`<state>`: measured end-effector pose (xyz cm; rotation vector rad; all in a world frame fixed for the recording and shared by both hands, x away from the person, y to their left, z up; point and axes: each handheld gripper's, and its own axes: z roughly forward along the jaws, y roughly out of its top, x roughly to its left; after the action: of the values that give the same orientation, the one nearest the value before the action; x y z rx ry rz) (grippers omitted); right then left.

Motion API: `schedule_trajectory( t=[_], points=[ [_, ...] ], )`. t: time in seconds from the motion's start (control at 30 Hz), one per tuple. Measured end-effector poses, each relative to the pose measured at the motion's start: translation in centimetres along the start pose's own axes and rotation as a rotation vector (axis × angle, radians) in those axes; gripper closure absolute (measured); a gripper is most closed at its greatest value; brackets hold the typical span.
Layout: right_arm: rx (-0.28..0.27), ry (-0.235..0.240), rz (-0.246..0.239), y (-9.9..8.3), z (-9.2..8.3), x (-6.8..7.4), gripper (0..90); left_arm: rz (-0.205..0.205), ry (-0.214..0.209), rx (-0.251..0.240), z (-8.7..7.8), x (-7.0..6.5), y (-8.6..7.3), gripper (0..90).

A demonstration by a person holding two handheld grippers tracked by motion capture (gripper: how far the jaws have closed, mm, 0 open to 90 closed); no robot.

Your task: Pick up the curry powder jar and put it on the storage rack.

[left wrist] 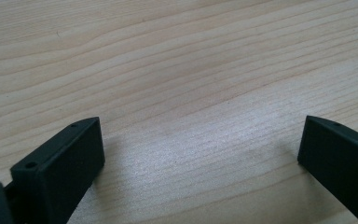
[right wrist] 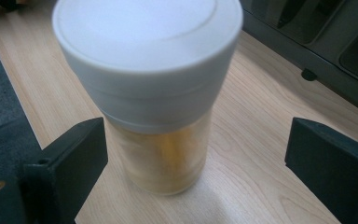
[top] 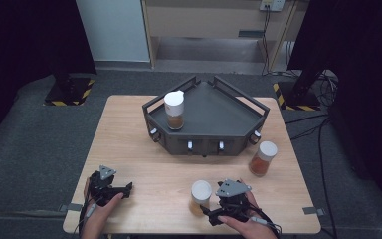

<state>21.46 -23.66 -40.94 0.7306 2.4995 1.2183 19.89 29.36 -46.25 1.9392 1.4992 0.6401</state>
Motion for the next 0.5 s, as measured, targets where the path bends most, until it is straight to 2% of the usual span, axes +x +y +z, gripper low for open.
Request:
schedule_trajectory(
  t=[0.27, 0.5],
  points=[
    [-0.005, 0.021, 0.005, 0.21, 0.35, 0.12, 11.7, 0.0, 0.0, 0.0, 0.0, 0.0, 0.0, 0.0],
    [-0.037, 0.051, 0.027, 0.3, 0.59, 0.07, 17.8, 0.0, 0.0, 0.0, 0.0, 0.0, 0.0, 0.0]
  ],
)
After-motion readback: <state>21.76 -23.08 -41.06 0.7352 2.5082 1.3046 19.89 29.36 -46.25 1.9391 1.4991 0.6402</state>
